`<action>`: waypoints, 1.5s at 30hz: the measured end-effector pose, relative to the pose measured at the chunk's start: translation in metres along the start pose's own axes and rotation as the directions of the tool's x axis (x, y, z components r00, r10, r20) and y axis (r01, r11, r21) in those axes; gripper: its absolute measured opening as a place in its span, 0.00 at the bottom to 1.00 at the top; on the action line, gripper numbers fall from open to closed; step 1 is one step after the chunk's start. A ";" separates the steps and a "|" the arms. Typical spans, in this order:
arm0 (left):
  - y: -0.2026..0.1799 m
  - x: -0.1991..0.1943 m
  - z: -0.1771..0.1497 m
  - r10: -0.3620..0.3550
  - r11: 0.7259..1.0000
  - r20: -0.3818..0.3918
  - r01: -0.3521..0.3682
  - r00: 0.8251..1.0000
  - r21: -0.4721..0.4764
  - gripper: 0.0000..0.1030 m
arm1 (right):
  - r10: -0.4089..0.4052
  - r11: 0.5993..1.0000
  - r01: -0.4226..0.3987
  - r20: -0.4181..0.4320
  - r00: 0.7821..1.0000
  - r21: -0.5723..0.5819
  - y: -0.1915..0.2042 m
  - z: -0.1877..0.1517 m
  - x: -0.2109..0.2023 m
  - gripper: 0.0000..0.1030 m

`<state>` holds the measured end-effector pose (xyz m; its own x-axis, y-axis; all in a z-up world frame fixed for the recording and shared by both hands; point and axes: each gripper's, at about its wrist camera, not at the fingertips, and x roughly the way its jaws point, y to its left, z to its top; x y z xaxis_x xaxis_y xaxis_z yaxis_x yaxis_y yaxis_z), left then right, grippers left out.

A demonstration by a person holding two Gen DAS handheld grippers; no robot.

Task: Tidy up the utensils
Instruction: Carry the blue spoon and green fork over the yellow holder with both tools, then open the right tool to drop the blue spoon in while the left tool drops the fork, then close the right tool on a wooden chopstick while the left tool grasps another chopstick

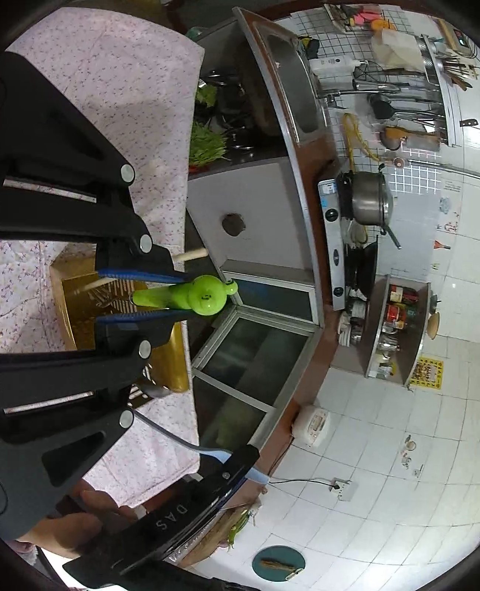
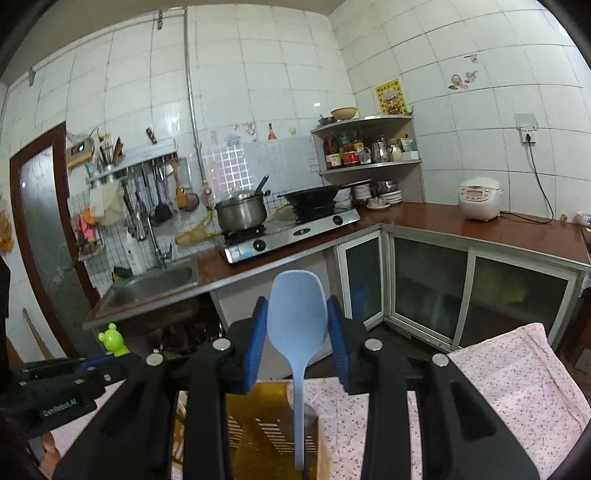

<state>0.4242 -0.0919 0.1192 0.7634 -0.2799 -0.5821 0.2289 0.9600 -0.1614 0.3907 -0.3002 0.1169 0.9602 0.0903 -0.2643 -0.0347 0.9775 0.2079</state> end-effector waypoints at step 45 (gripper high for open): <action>0.040 -0.069 -0.186 0.092 0.996 -0.294 -0.085 0.952 0.036 0.95 | -0.156 0.987 0.153 -0.577 0.802 -0.054 -0.052 -0.175 -0.102 0.73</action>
<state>0.2687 -0.0323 0.0044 0.5702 -0.1749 -0.8027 0.1845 0.9794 -0.0823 0.2466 -0.3273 -0.0318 0.6155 0.0296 -0.7876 0.0982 0.9886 0.1139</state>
